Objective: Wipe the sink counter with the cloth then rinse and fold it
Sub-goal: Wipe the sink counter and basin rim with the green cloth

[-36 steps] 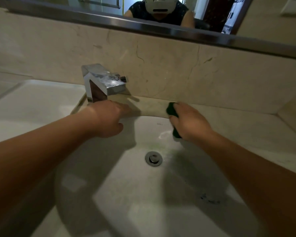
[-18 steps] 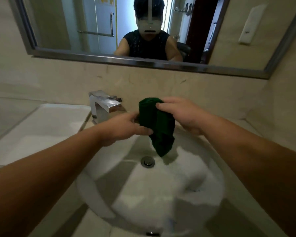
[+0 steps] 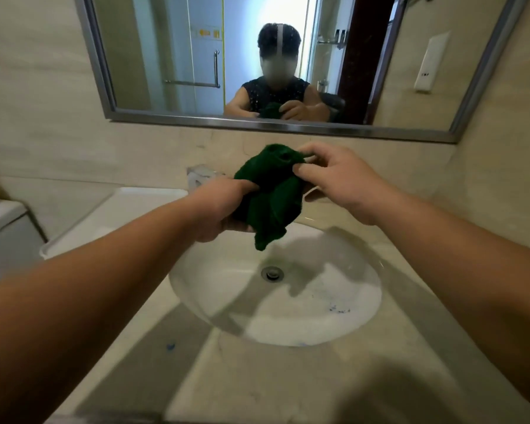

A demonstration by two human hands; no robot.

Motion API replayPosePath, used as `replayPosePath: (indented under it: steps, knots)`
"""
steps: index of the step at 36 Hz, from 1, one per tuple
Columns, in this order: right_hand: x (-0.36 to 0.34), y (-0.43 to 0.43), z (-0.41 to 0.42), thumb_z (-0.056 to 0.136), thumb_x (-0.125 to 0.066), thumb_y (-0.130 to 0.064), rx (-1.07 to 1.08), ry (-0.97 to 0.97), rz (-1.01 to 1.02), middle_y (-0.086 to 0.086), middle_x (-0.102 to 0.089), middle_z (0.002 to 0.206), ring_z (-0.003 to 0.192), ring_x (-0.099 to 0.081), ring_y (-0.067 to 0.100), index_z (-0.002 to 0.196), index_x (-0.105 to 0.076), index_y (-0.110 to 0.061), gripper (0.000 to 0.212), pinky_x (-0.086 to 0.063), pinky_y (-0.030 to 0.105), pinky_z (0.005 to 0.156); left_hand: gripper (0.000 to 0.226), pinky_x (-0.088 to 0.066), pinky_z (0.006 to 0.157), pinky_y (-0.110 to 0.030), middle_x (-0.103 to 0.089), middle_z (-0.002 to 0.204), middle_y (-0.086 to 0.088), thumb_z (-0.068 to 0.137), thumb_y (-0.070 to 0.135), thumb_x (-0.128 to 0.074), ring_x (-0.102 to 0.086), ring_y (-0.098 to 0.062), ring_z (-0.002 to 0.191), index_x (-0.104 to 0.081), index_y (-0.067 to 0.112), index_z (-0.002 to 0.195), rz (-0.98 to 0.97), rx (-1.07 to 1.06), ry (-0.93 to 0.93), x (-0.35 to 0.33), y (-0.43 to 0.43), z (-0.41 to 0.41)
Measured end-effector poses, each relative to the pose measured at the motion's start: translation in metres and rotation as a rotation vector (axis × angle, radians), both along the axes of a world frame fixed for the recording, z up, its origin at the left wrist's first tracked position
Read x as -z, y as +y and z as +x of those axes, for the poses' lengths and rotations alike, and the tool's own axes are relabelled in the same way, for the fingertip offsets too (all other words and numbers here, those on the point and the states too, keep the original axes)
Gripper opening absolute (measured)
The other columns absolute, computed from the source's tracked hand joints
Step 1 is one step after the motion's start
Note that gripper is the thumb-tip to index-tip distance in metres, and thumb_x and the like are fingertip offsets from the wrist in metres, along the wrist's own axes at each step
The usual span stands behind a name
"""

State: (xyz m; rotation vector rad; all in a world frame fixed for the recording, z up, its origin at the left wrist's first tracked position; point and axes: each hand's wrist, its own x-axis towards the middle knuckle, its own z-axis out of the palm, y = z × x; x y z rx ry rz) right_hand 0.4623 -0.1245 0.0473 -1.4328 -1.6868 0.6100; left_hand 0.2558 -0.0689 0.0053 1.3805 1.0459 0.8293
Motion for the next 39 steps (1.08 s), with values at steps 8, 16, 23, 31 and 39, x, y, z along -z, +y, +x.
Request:
replayPosePath:
  steps: [8, 16, 23, 31, 39]
  knots:
    - [0.007, -0.048, -0.035, 0.093, -0.074, -0.026, -0.149, -0.348, -0.011, -0.006, -0.075, 0.11, 0.1, -0.072, 0.015, 0.135, -0.068, -0.035, 0.044, -0.058, 0.038, 0.096, 0.064, -0.064, 0.086, -0.054, -0.07, 0.13, -0.026, 0.107, 0.051, -0.03, -0.072, -0.044, 0.112, -0.06, 0.005, 0.14, -0.296, 0.101, -0.335, -0.005, -0.05, -0.016]
    - [0.04, -0.075, -0.042, 0.088, -0.06, -0.009, -0.27, -0.327, -0.16, -0.012, -0.071, 0.13, 0.119, -0.065, 0.01, 0.132, -0.067, -0.046, 0.058, -0.048, 0.035, 0.11, 0.071, -0.056, 0.103, -0.052, -0.071, 0.132, -0.023, 0.092, 0.063, -0.064, -0.072, -0.039, 0.117, -0.061, 0.009, 0.138, -0.205, 0.132, -0.259, 0.019, -0.093, -0.036]
    - [0.072, -0.101, -0.003, 0.092, -0.047, 0.004, -0.082, -0.163, -0.167, 0.001, -0.08, 0.093, 0.091, -0.076, 0.019, 0.1, -0.079, -0.016, 0.039, -0.06, 0.048, 0.094, 0.042, -0.063, 0.09, -0.048, -0.072, 0.117, 0.001, 0.095, 0.014, -0.07, -0.072, -0.015, 0.1, -0.06, 0.03, 0.133, 0.508, 0.059, 0.324, 0.053, -0.135, -0.039]
    - [0.133, -0.15, 0.038, 0.107, -0.04, -0.048, -0.134, -0.892, -0.31, -0.013, -0.059, 0.148, 0.132, -0.053, 0.009, 0.146, -0.057, -0.035, 0.044, -0.039, 0.027, 0.107, 0.073, -0.011, 0.131, -0.049, 0.002, 0.177, 0.001, 0.102, 0.065, -0.045, 0.004, -0.021, 0.163, -0.012, 0.047, 0.165, 1.125, 0.91, 1.016, 0.111, -0.207, -0.029]
    - [0.165, -0.163, 0.043, 0.11, -0.032, -0.048, -0.137, -0.909, -0.127, -0.012, -0.058, 0.146, 0.133, -0.05, 0.012, 0.148, -0.048, -0.036, 0.043, -0.036, 0.036, 0.11, 0.056, -0.016, 0.13, -0.037, -0.008, 0.175, 0.0, 0.111, 0.048, -0.032, -0.02, -0.021, 0.158, -0.013, 0.047, 0.165, 1.174, 0.789, 0.976, 0.125, -0.185, -0.02]
